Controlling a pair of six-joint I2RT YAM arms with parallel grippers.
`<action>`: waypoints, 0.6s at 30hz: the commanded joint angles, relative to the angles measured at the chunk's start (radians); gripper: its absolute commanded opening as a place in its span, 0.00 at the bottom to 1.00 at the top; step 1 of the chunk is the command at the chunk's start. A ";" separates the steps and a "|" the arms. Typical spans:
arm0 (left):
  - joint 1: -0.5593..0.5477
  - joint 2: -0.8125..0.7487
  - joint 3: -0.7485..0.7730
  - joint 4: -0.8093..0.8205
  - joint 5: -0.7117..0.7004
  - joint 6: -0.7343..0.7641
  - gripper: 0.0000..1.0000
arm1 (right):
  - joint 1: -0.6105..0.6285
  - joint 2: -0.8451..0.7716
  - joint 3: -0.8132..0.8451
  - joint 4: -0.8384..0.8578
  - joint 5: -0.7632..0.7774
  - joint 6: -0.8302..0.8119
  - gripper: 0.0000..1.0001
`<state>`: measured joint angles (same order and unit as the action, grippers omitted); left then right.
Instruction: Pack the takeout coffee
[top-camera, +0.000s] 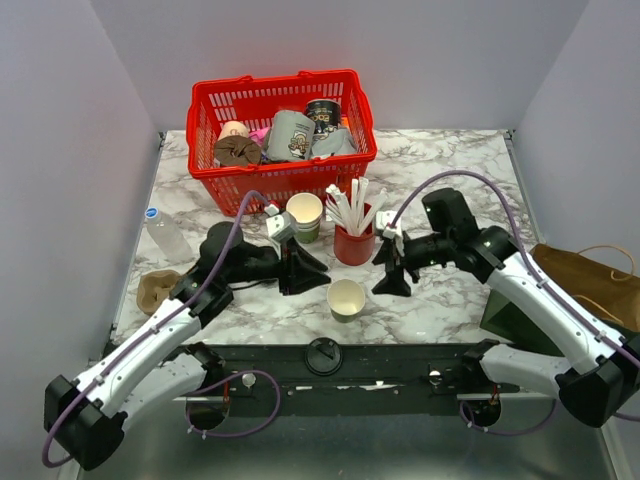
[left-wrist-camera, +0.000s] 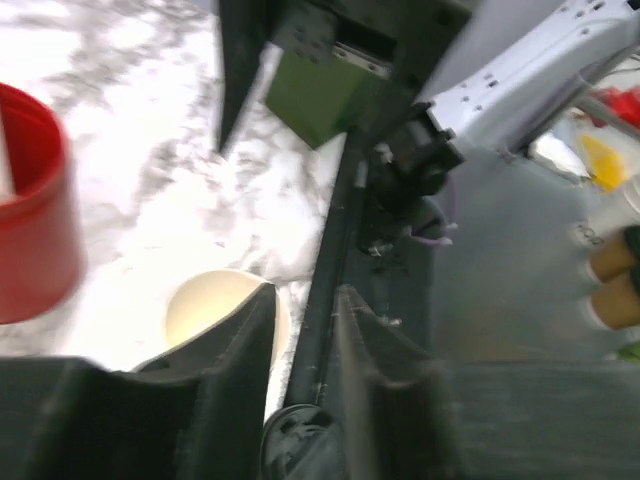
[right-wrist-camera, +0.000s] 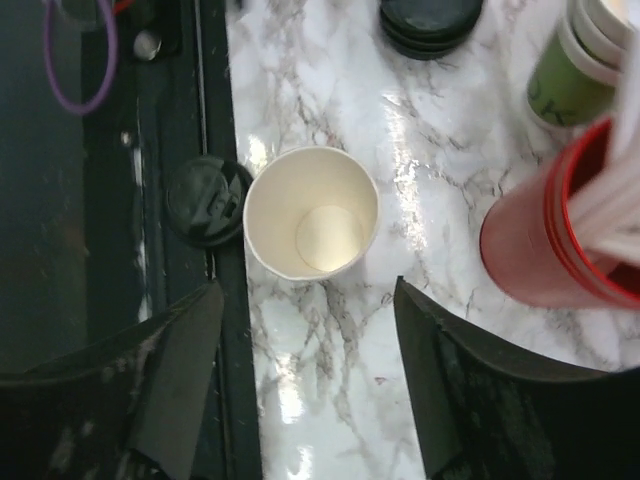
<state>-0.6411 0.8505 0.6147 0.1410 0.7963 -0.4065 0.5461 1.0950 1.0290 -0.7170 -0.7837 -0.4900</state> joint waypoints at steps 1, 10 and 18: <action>0.107 -0.031 0.129 -0.411 -0.126 0.296 0.48 | 0.155 0.025 0.066 -0.150 0.039 -0.309 0.75; 0.357 -0.047 0.232 -0.616 -0.192 0.272 0.74 | 0.531 0.146 0.098 -0.153 0.118 -0.554 1.00; 0.411 -0.146 0.267 -0.624 -0.382 0.196 0.91 | 0.661 0.433 0.284 -0.136 0.167 -0.478 1.00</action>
<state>-0.2481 0.7631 0.8452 -0.4557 0.5587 -0.1581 1.1667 1.4349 1.2285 -0.8532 -0.6632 -0.9779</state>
